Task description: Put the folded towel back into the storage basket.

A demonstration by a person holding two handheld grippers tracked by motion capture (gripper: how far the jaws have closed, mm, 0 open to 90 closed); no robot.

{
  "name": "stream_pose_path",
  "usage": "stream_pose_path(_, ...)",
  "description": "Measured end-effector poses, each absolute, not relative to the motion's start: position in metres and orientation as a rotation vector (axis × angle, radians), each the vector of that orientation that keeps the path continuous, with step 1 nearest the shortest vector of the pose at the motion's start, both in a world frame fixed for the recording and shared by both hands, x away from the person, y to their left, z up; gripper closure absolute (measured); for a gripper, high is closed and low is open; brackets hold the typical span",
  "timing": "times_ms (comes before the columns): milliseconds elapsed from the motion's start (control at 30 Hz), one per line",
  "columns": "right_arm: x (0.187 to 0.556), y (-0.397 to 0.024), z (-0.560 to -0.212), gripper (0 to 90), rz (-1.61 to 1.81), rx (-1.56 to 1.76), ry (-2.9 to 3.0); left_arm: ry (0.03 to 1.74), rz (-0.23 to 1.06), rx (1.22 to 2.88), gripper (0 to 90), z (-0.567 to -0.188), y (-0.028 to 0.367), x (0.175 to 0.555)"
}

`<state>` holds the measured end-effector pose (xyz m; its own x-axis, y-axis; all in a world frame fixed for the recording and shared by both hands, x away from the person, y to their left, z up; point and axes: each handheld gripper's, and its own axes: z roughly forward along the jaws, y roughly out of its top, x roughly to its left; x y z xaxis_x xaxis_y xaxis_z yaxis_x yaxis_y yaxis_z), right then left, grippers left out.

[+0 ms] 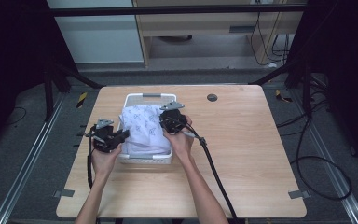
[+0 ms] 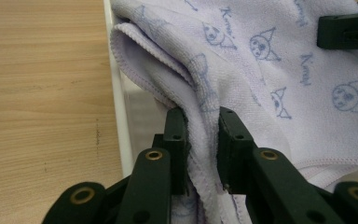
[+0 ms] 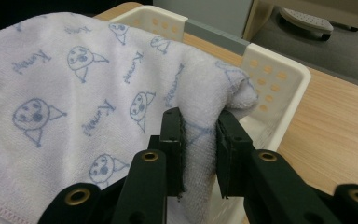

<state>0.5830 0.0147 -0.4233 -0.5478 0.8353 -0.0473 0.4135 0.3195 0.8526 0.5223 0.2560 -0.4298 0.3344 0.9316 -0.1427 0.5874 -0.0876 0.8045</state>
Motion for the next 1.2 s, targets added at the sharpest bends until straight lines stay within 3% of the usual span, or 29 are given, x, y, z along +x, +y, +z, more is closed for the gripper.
stream_pose_path(367,0.586,0.018,-0.431,73.0,1.091,1.107,2.137,1.372,0.537,1.82,71.9,-0.434,0.254,0.525)
stream_pose_path(767,0.585,0.009,-0.425,63.3,1.091,1.085,2.128,1.345,0.58,1.736,66.2,-0.419,0.262,0.518)
stream_pose_path(1200,0.561,-0.023,-0.411,30.6,1.19,1.047,2.14,1.268,0.617,1.711,60.3,-0.407,0.259,0.504)
